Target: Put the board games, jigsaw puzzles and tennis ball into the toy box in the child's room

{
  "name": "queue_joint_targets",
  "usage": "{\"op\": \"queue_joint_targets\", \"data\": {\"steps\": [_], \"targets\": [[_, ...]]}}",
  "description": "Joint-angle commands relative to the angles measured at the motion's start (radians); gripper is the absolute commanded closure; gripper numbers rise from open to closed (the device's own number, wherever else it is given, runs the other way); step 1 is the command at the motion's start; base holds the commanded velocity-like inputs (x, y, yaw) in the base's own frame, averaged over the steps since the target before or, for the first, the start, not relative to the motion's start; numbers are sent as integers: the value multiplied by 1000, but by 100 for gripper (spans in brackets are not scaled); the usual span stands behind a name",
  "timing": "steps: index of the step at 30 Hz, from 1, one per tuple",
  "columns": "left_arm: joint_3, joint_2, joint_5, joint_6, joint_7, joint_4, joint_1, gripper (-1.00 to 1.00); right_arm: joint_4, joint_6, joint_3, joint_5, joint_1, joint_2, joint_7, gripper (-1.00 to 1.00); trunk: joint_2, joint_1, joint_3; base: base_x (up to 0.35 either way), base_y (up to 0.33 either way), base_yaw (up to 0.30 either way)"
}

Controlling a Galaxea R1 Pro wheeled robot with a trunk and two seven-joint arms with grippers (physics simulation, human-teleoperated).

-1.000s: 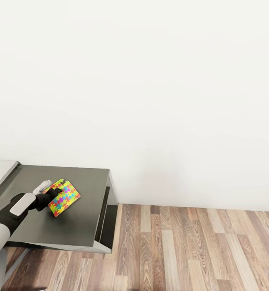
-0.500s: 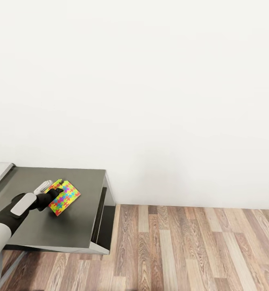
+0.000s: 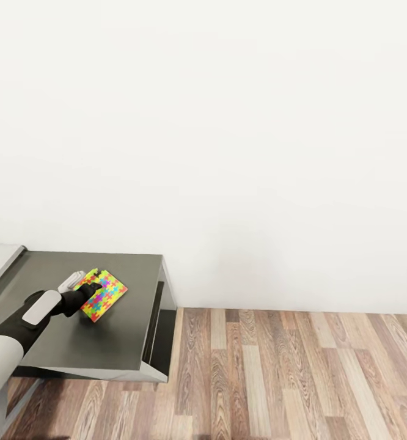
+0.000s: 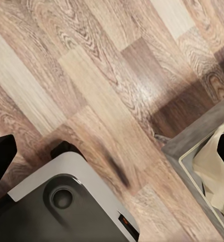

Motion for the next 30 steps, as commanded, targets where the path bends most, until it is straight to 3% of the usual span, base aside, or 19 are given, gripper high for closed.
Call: {"op": "queue_joint_targets", "data": {"steps": [1, 13, 30], "targets": [[-6, -66, 25, -5, 9, 14, 1, -100, -3, 5, 1, -8, 1, 0, -6, -100, -1, 2, -1, -1, 90, -135], [-6, -66, 25, -4, 9, 14, 1, -100, -3, 5, 1, -8, 1, 0, -6, -100, -1, 2, 4, 0, 46, -69], [-6, -65, 25, -3, 9, 14, 1, -100, -3, 5, 1, -8, 1, 0, -6, -100, -1, 2, 8, -6, -46, -42]]}}
